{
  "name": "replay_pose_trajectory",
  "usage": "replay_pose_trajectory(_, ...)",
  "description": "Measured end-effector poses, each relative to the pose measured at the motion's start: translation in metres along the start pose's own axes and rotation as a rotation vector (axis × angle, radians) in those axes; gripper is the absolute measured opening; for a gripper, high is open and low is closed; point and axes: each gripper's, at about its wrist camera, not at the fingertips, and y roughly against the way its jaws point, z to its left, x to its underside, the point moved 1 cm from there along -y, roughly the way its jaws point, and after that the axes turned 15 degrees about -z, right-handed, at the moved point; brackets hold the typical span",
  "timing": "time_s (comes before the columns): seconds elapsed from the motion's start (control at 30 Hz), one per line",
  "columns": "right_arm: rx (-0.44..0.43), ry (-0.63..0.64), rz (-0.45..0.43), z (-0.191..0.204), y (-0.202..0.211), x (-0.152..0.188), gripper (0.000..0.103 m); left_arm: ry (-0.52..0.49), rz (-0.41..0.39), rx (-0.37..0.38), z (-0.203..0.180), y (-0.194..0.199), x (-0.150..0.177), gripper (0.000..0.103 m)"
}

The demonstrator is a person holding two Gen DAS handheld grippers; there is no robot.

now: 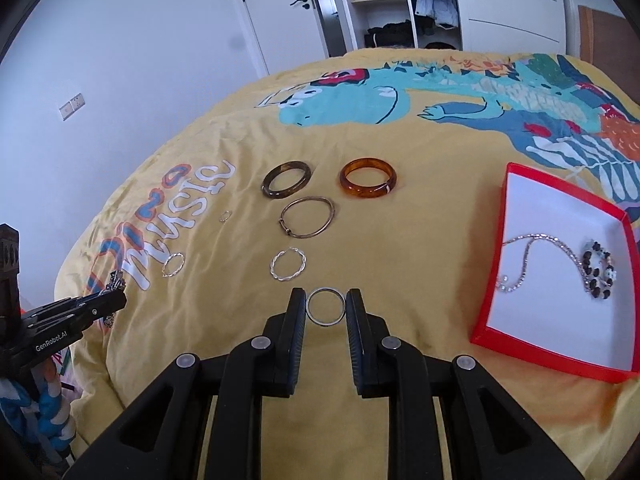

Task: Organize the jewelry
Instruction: 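Carry the chain bracelet and ring with both tools into the red box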

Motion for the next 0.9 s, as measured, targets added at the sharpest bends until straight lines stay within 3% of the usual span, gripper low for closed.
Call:
replay_pose_trajectory(0.23,0.065,-0.046,-0.038,-0.034,0.052,0.007,0.02,-0.034,0.014,0.094,-0.052,0.006,-0.005,0.013)
replay_pose_trajectory(0.53,0.189,-0.135,-0.07,-0.114,0.098,0.019,0.02,-0.15,0.057,0.235,-0.156,-0.017,-0.009,0.013)
replay_pose_trajectory(0.9,0.256,-0.15,-0.089,-0.189,0.08,0.001,0.02,-0.266,0.087,0.369,-0.281,-0.082,-0.019,0.013)
